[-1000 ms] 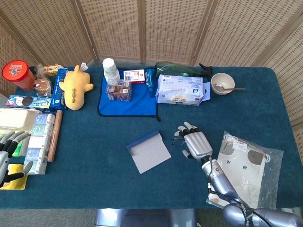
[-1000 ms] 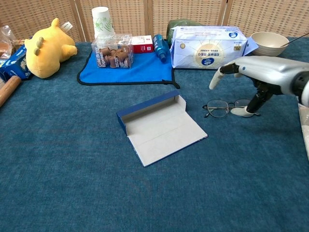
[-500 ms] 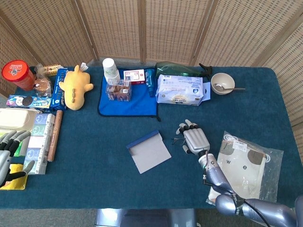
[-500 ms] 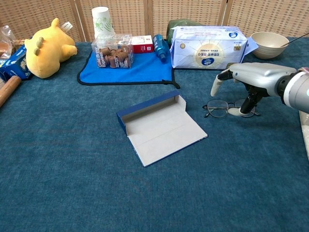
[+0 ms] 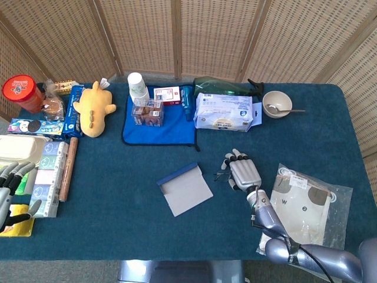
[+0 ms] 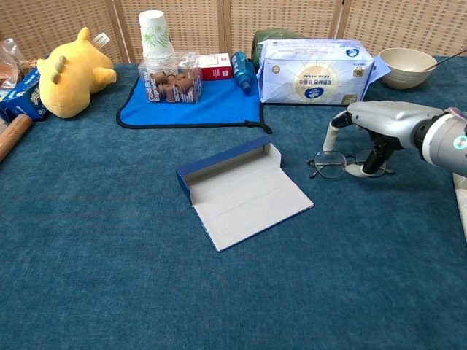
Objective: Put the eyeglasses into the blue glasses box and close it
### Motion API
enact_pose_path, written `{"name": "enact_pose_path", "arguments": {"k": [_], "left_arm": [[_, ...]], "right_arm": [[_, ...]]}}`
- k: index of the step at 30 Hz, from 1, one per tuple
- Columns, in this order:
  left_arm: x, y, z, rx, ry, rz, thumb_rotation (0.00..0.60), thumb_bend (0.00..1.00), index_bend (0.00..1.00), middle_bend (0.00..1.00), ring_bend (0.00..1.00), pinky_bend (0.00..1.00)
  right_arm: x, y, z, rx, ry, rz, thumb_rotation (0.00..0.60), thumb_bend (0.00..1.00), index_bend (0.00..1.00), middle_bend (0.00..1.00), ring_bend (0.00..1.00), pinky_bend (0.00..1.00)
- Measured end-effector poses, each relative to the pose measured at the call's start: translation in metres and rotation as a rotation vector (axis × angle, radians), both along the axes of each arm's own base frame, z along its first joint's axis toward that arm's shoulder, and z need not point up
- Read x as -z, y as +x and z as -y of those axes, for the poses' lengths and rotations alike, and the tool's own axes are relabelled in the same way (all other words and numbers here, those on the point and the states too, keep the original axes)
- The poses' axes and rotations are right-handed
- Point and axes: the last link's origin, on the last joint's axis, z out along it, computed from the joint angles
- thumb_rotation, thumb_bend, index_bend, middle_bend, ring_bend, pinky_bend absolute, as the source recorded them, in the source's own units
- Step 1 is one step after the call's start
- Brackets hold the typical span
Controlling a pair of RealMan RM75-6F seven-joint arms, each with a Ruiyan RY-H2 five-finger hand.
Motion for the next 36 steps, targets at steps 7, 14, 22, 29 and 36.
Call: {"name": "enact_pose_path", "arguments": {"k": [7, 14, 22, 29, 36], "left_arm": [[-0.001, -0.003, 0.001, -0.005, 0.004, 0.001, 0.6, 0.3, 0.1, 0.12, 0.0, 0.0], [-0.002, -0.003, 0.002, 0.001, 0.014, 0.009, 0.6, 0.3, 0.1, 0.11, 0.0, 0.0], [-0.005, -0.004, 0.004, 0.002, 0.033, 0.016, 0.6, 0.3, 0.09, 0.11, 0.0, 0.0], [-0.007, -0.006, 0.007, -0.005, 0.04, 0.014, 0.6, 0.3, 0.09, 0.11, 0.0, 0.0], [-0.006, -0.01, 0.008, -0.015, 0.039, 0.014, 0.6, 0.3, 0.09, 0.1, 0.0, 0.0]], "right_arm": [[0.003, -0.006, 0.002, 0.016, 0.001, -0.005, 0.6, 0.37, 0.36, 0.19, 0.06, 0.18], [0.006, -0.008, 0.003, 0.016, 0.013, -0.002, 0.6, 0.36, 0.43, 0.2, 0.07, 0.18], [0.008, 0.004, 0.008, -0.025, 0.013, 0.015, 0.6, 0.35, 0.56, 0.28, 0.11, 0.2], [0.01, 0.008, 0.013, -0.021, 0.016, 0.022, 0.6, 0.35, 0.59, 0.31, 0.12, 0.21], [0.0, 0.015, 0.001, -0.04, 0.029, 0.035, 0.6, 0.35, 0.59, 0.31, 0.12, 0.21]]}}
